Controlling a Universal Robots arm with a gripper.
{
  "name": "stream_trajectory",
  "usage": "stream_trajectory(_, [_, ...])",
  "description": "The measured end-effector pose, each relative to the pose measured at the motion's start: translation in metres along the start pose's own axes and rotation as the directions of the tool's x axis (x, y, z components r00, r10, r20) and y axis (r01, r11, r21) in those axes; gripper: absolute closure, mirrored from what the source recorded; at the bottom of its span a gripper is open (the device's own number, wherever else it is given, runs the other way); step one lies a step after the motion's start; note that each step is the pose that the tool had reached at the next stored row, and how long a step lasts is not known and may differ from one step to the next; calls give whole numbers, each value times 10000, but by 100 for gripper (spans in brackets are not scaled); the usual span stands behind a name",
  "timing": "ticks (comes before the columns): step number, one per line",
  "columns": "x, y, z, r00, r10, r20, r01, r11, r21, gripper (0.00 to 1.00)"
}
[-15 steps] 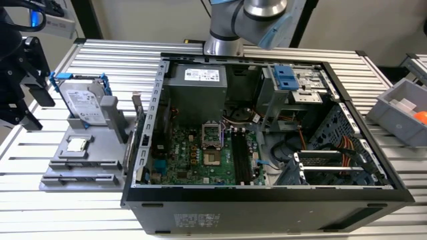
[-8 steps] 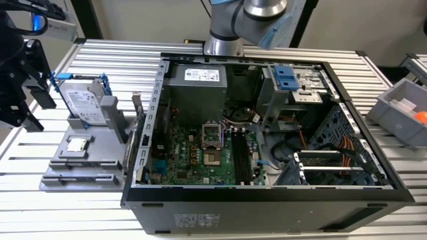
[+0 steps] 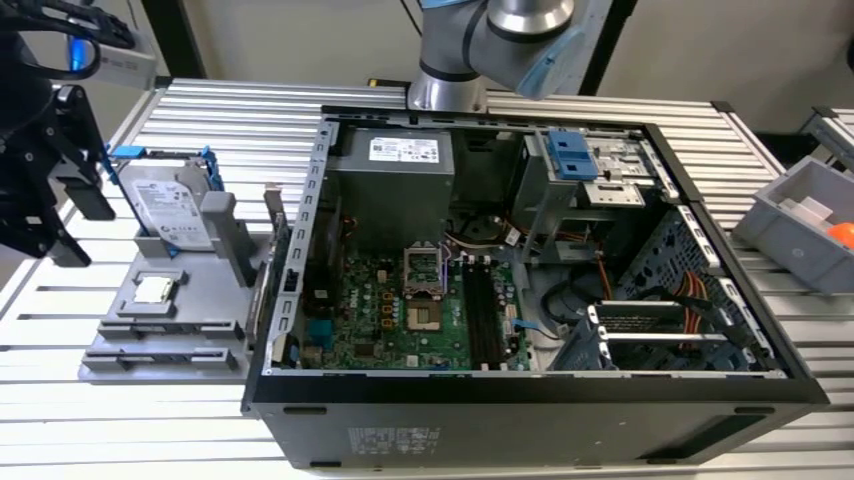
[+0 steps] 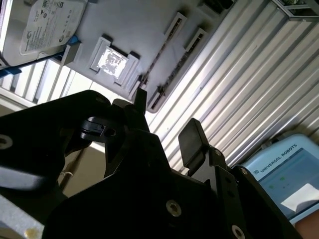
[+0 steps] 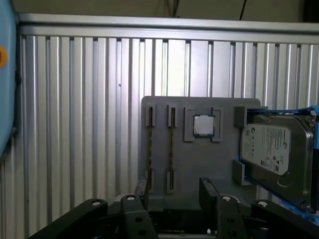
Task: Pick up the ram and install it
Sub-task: 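Pick up the ram and move it above insertion slot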
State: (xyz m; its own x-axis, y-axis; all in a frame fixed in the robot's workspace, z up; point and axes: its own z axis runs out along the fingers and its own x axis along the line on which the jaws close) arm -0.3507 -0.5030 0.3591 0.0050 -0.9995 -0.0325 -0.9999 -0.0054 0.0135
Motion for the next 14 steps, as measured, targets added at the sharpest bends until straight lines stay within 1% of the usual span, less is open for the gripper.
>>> stream_trajectory(14, [3,-1,95,10000,0,-1,0,10000,-1,0])
